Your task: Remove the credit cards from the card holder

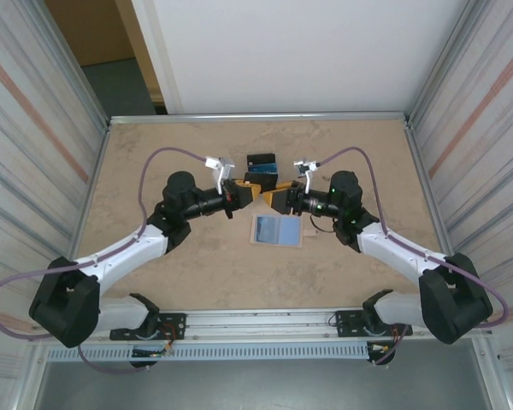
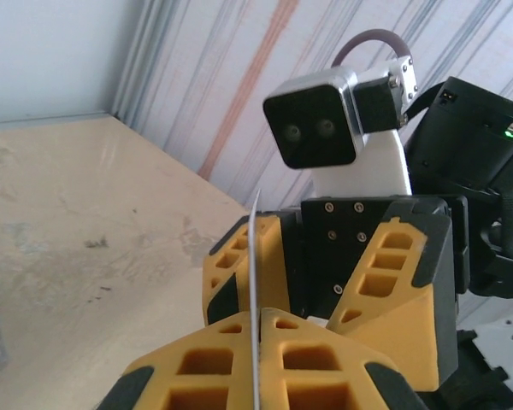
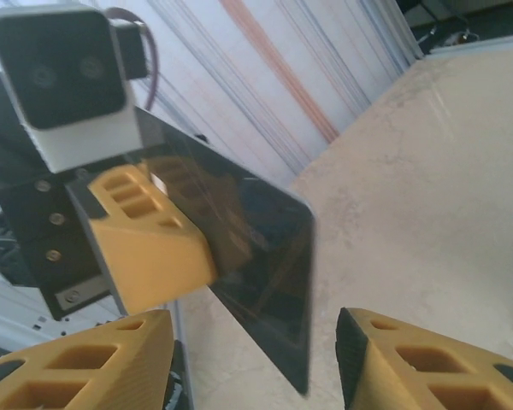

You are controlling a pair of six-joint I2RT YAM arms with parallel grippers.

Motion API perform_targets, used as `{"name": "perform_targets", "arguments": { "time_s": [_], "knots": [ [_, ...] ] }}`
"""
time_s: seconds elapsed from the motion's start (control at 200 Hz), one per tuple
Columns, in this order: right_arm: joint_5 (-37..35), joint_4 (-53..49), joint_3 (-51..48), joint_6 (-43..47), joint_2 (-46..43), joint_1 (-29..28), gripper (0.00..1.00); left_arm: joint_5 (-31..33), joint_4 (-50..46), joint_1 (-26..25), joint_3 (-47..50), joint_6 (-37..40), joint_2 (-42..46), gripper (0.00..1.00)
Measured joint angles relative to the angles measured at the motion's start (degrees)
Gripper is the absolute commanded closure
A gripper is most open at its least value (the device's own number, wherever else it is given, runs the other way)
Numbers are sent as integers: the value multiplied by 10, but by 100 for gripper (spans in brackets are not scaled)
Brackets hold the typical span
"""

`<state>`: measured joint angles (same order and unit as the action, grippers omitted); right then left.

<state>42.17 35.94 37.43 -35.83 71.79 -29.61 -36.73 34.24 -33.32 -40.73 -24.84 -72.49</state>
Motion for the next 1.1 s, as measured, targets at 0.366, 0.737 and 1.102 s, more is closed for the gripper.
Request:
{"name": "perform_targets", "arguments": {
  "time_s": [0.366, 0.737, 1.102],
  "knots": [
    [27, 31, 4, -10, 0, 7, 95, -42, 16, 3, 0, -21, -7, 85],
    [29, -167, 43, 102, -62, 3, 95, -22, -184, 31, -63, 113, 37, 37],
    [29, -398, 86, 257, -132, -4, 94, -7, -565, 30, -310, 416, 16, 33]
  ]
}}
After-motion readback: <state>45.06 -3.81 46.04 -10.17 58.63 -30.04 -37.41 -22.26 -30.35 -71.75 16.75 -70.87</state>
